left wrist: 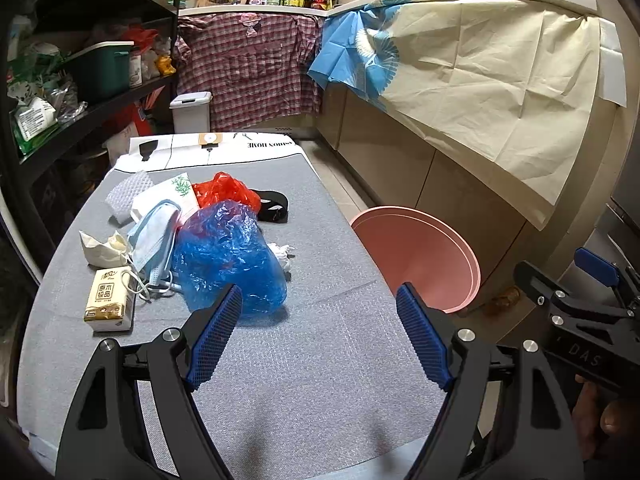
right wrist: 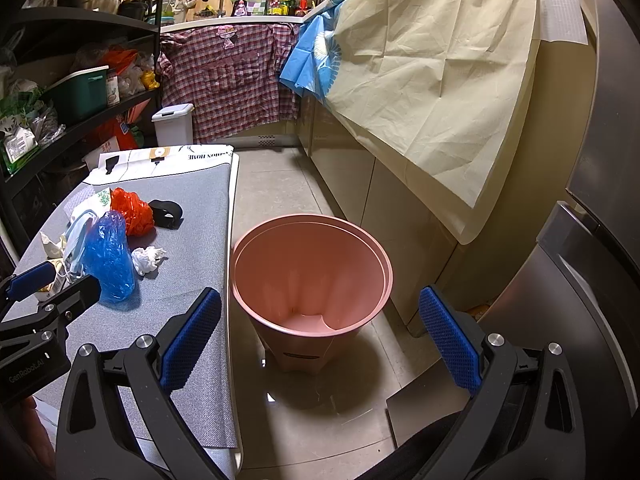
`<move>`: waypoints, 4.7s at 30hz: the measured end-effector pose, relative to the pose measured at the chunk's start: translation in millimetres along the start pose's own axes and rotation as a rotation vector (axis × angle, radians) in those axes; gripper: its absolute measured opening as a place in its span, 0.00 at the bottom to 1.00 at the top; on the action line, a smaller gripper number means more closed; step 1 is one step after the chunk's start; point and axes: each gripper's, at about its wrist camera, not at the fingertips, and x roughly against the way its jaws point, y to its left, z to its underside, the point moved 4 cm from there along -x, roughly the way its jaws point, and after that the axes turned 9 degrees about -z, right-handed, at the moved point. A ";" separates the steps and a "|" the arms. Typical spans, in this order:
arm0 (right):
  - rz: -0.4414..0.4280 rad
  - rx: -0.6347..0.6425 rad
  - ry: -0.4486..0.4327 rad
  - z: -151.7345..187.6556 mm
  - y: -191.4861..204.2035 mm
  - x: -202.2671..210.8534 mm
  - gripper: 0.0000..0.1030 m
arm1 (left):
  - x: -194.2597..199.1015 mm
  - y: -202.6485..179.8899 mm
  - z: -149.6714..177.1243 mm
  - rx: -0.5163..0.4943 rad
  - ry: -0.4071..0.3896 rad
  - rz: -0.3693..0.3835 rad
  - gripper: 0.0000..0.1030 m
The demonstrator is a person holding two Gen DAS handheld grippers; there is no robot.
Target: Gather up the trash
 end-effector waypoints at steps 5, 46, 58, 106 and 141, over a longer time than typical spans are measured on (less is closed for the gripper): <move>0.001 0.001 0.000 0.2 0.2 0.1 0.94 | 0.0 -0.4 -0.3 0.000 0.000 0.000 0.75; -0.159 -0.020 -0.007 -3.9 31.3 -12.4 0.52 | -3.2 46.9 -5.7 0.083 -0.026 -0.103 0.63; -0.459 0.061 0.032 -36.8 127.8 -58.4 0.39 | -30.5 128.0 4.2 0.201 0.014 -0.294 0.63; -0.565 0.132 0.046 -24.6 162.7 -61.8 0.03 | -34.2 175.4 18.3 0.297 0.082 -0.413 0.51; -0.236 -0.043 -0.071 -85.0 -30.6 -29.9 0.03 | -7.2 77.9 -17.9 0.114 -0.006 -0.188 0.51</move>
